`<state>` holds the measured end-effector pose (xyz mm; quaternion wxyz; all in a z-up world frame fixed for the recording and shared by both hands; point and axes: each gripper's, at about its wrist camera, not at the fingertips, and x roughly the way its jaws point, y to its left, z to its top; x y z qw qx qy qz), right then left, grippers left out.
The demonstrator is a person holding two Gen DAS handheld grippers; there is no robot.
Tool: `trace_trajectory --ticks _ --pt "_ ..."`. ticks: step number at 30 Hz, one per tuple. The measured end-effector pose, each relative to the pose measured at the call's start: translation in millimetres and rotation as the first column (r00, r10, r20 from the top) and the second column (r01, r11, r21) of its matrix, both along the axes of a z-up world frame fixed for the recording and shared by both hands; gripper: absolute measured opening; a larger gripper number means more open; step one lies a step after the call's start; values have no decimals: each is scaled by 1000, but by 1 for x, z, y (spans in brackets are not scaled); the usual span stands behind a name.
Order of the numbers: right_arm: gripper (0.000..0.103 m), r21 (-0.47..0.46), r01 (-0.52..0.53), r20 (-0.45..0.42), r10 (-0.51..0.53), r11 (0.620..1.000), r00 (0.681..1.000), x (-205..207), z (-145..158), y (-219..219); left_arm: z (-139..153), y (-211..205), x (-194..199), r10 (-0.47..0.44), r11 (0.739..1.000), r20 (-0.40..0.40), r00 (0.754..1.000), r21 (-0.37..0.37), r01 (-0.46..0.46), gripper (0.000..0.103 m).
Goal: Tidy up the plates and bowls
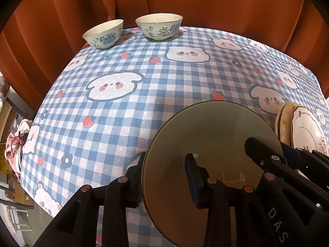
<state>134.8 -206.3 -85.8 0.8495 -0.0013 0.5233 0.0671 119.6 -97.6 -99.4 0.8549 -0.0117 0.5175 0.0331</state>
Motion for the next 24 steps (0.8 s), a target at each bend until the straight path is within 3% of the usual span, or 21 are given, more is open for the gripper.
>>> trace_trajectory --ticks 3,6,7,15,24 --pt "30 -3 -8 -1 8 1000 1000 1 0 1 4 0 -1 1 1000 9 1000 3 -1 55" --pt "60 -11 6 17 -6 1000 1000 1 5 0 12 1 -3 -4 1000 37 999 -7 4 67" --pt "65 -6 9 25 -9 1000 1000 1 7 0 15 1 -3 -5 1000 43 999 -2 5 70" --pt "66 -9 5 82 -4 1000 997 -1 29 8 36 18 -6 -10 999 105 994 -32 13 76" --pt "69 -20 8 125 -6 1000 992 2 48 49 47 62 0 -9 999 129 992 -44 15 76"
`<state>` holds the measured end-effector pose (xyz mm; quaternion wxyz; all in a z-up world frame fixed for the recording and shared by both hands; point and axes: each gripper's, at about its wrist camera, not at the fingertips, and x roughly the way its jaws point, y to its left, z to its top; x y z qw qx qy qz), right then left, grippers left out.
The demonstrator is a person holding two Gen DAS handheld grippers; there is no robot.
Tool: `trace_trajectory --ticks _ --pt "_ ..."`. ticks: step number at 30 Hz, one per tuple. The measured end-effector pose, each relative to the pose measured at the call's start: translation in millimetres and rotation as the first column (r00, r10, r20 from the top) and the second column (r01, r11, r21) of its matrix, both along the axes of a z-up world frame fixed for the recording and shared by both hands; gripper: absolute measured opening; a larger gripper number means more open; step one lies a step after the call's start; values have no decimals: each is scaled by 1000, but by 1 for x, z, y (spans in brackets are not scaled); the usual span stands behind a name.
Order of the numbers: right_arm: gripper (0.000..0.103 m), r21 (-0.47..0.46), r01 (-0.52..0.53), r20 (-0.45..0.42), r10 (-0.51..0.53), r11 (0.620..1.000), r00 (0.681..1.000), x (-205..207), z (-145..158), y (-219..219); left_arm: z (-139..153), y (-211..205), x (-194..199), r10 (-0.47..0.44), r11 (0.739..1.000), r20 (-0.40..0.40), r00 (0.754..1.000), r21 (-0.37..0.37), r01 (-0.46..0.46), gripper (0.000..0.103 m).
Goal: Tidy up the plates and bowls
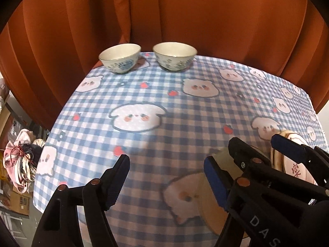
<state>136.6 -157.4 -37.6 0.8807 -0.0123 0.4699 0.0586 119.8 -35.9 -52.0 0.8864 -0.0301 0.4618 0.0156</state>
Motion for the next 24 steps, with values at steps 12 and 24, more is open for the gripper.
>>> trace_trajectory --ticks 12,24 --pt "69 -7 47 11 -47 999 999 20 12 86 13 85 30 -44 999 -3 999 20 44 76" --pt "69 1 135 59 -135 991 989 59 28 149 31 143 85 -102 994 65 993 33 100 76"
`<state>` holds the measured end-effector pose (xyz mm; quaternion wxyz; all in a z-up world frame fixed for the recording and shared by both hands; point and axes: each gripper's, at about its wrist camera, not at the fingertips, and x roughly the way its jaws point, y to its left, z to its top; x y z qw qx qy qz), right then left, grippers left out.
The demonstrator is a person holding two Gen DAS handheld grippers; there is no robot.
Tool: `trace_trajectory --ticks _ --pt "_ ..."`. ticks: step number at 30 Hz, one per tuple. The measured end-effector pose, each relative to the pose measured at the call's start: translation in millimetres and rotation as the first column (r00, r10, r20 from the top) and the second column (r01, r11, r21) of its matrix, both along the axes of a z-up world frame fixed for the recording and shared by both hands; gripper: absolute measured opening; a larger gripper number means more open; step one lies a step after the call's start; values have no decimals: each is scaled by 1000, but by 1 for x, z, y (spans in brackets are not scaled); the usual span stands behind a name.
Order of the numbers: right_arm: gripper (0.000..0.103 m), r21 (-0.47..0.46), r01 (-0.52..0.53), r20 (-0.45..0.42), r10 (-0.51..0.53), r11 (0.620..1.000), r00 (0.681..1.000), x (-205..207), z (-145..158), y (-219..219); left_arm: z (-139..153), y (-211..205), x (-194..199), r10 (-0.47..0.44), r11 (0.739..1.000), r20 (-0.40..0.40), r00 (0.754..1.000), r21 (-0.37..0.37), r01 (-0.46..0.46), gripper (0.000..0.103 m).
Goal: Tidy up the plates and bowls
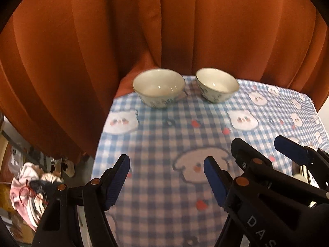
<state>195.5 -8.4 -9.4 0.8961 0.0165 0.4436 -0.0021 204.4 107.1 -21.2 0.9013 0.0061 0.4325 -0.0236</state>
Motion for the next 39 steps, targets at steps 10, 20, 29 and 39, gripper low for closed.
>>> trace_trajectory --ticks 10,20,29,39 --pt "69 -4 -7 42 7 1000 999 67 11 26 1 23 69 56 998 26 998 10 -56 76" --pt "62 34 -16 36 15 999 999 155 -7 38 -13 40 146 101 995 -6 995 25 -101 76" --pt "55 58 -2 -1 2 998 1000 214 -37 42 -40 47 194 108 994 -44 993 37 -106 66" --pt "34 64 -2 -66 6 998 998 242 -75 50 -66 52 212 107 993 -78 991 51 -103 41"
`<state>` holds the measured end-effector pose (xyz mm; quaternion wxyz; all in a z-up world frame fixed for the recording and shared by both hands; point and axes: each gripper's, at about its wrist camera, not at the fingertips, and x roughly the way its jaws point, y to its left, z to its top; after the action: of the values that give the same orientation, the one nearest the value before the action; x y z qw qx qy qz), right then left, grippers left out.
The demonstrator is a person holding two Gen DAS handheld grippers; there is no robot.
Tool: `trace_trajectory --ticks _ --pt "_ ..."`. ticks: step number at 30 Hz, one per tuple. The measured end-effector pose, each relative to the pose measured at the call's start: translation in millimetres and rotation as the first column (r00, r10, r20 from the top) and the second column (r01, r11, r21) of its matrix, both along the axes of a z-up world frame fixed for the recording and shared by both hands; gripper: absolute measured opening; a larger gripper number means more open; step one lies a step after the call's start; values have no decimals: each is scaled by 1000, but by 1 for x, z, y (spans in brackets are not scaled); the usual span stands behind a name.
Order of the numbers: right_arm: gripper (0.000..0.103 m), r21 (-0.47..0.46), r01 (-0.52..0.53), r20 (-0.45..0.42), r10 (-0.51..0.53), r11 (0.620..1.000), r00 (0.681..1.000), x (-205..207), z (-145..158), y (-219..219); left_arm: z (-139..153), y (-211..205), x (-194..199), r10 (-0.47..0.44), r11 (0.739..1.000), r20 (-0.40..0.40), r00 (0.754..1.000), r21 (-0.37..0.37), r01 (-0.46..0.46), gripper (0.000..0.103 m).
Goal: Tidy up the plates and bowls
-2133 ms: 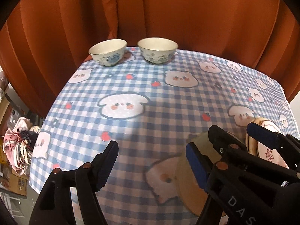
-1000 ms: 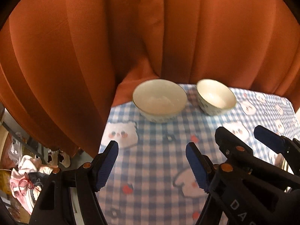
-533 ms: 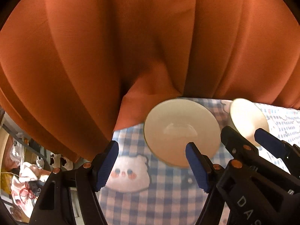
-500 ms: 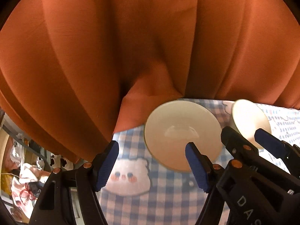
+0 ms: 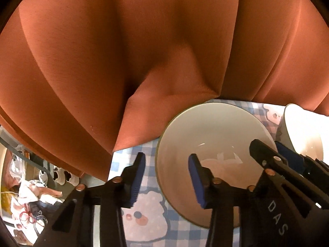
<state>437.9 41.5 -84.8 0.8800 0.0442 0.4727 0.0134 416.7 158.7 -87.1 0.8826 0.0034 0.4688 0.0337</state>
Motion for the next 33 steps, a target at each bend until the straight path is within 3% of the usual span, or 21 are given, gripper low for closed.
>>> trace_trajectory --ticks 6,20,33 --pt "17 1 5 -8 -5 1000 1000 12 -9 -6 -5 -1 5 -7 1000 -5 1000 -18 7 30" --pt "17 -6 -7 -17 7 1000 1000 4 -5 -7 -2 -4 -1 5 1000 -26 1000 -11 -5 23" --pt "17 -9 8 -25 -8 1000 1000 -46 11 -16 14 -16 -41 -17 1000 -32 999 -9 17 23"
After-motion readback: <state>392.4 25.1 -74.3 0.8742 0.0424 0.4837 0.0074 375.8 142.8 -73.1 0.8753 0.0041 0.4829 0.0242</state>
